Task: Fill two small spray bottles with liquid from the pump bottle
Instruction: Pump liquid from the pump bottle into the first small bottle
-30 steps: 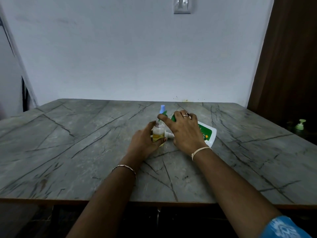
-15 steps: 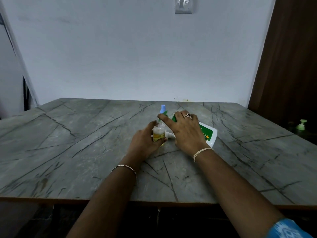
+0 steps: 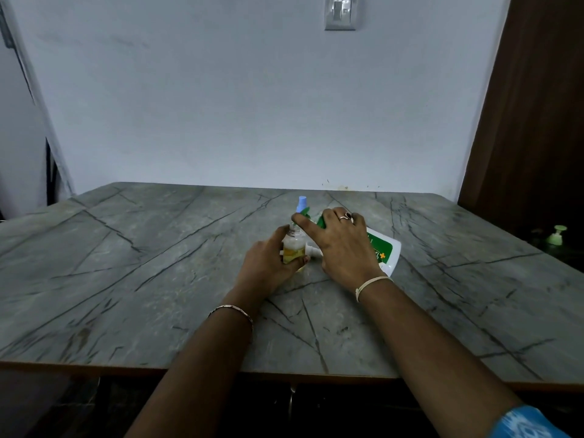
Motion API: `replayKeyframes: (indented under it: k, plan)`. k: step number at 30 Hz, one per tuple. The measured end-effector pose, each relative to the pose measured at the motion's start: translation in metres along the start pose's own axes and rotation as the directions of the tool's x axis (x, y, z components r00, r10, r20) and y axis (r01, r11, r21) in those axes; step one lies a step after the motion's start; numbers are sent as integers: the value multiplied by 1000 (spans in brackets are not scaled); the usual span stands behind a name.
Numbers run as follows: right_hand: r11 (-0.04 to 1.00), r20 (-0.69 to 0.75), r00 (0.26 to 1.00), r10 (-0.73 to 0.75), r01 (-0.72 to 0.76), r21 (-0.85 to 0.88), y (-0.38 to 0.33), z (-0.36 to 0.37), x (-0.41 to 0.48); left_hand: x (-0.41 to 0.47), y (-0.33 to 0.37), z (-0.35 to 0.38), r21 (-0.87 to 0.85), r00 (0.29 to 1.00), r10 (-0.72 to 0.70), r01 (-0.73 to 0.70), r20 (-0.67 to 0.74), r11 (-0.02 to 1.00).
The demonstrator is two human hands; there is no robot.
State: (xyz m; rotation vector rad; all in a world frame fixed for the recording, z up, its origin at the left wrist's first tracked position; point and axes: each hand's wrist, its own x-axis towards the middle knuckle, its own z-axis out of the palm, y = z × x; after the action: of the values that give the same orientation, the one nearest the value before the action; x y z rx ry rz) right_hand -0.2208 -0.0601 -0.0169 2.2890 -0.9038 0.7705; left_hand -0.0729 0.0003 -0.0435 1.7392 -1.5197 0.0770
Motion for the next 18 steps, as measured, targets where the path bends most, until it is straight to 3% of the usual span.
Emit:
replayKeyframes:
  k: [18]
  plan:
    - [1000, 41, 999, 6, -5, -6, -1, -2, 1, -4, 4, -4, -13, 1000, 19, -19, -20, 1000]
